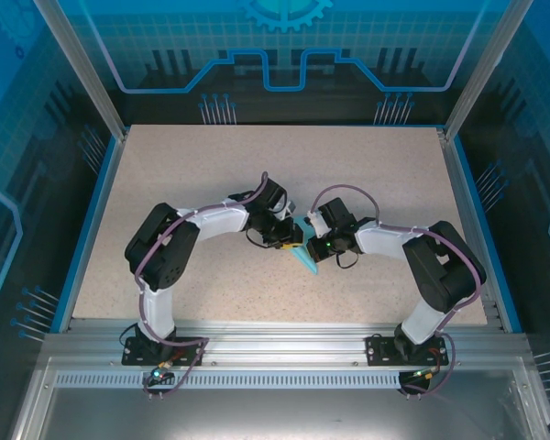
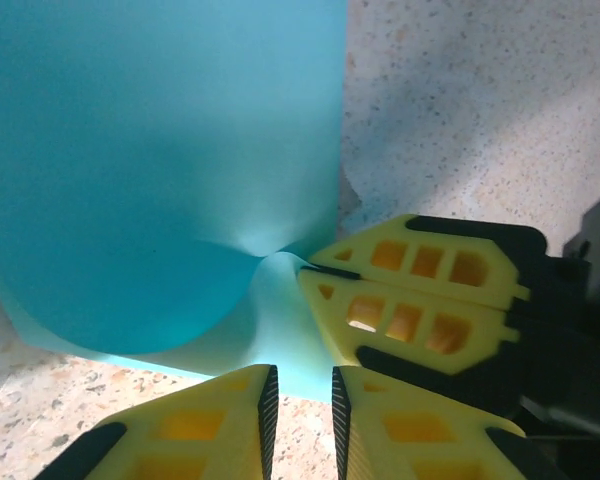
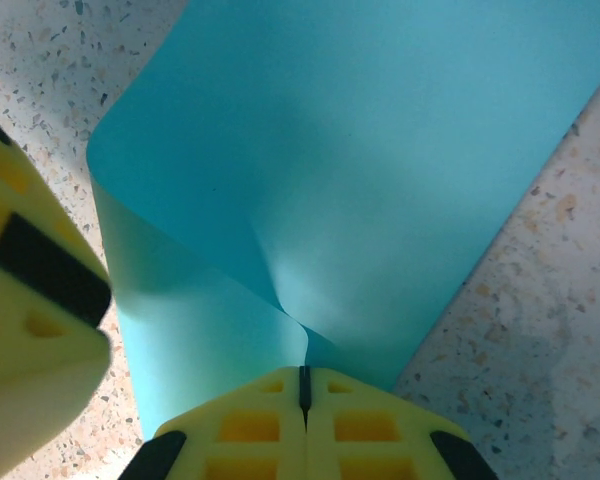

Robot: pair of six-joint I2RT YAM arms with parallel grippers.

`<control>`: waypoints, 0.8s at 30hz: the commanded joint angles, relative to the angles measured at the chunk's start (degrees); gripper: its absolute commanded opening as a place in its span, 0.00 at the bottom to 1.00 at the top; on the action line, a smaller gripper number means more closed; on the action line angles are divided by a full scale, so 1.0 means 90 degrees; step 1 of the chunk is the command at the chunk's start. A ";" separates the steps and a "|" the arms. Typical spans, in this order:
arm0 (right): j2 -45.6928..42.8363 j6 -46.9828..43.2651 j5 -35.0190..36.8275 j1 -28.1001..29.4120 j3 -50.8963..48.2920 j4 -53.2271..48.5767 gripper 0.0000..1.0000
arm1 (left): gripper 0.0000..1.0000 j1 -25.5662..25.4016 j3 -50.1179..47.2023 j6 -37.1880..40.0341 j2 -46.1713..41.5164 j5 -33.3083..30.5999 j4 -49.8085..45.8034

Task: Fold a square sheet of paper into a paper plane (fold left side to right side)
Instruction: Third fold the triangle at the center of the table.

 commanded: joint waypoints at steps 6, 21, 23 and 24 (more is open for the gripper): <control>0.0225 0.0040 0.0094 -0.0087 0.0016 -0.0329 0.00 | 0.25 -0.0028 0.0089 0.0008 0.0361 -0.0114 -0.0070; 0.0023 0.0099 -0.0124 -0.0179 -0.0050 -0.0215 0.00 | 0.24 -0.0036 -0.0068 -0.0013 0.0816 -0.0427 -0.0165; -0.0114 0.0173 -0.0276 -0.0264 -0.0066 -0.0192 0.05 | 0.24 -0.0039 -0.0092 -0.0017 0.0878 -0.0484 -0.0203; -0.0224 0.0215 -0.0391 -0.0321 -0.0075 -0.0177 0.07 | 0.24 -0.0044 -0.0100 -0.0009 0.0905 -0.0500 -0.0218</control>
